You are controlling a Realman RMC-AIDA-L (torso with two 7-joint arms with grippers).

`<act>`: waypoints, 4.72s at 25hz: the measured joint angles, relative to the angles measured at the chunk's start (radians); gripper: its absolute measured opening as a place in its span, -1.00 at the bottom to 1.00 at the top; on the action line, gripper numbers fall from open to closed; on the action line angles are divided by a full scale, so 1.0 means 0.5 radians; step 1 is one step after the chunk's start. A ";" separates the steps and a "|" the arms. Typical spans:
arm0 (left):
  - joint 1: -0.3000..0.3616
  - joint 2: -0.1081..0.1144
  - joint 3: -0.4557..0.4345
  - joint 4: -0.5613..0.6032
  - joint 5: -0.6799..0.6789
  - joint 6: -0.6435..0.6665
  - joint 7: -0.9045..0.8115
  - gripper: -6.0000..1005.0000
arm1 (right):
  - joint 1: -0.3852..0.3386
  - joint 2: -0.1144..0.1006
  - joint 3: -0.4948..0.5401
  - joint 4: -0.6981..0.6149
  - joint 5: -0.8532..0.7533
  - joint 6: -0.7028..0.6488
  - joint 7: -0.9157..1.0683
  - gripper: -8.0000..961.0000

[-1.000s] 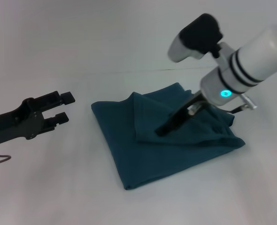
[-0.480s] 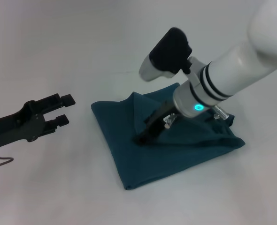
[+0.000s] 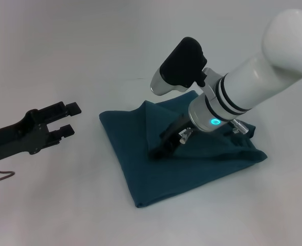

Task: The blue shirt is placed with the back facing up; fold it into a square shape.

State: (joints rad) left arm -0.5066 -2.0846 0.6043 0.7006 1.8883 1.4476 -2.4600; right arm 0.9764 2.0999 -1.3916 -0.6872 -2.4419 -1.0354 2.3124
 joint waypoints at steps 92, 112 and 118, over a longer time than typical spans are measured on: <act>0.015 0.000 -0.047 0.011 -0.004 0.107 0.009 0.56 | -0.146 -0.240 1.111 -0.151 -0.202 -0.293 0.334 0.12; 0.087 -0.045 0.004 -0.016 0.321 0.551 -0.192 0.56 | -0.656 -0.641 1.518 0.115 0.868 -1.155 0.395 0.14; 0.036 -0.100 0.148 -0.222 0.363 0.335 -0.162 0.56 | -0.615 -0.641 1.480 0.110 0.831 -1.110 0.411 0.14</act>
State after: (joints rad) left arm -0.4885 -2.1346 0.6784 0.5896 2.0699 1.6149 -2.5408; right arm 0.6691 1.7793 -0.6513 -0.6324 -2.0266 -1.5902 2.5178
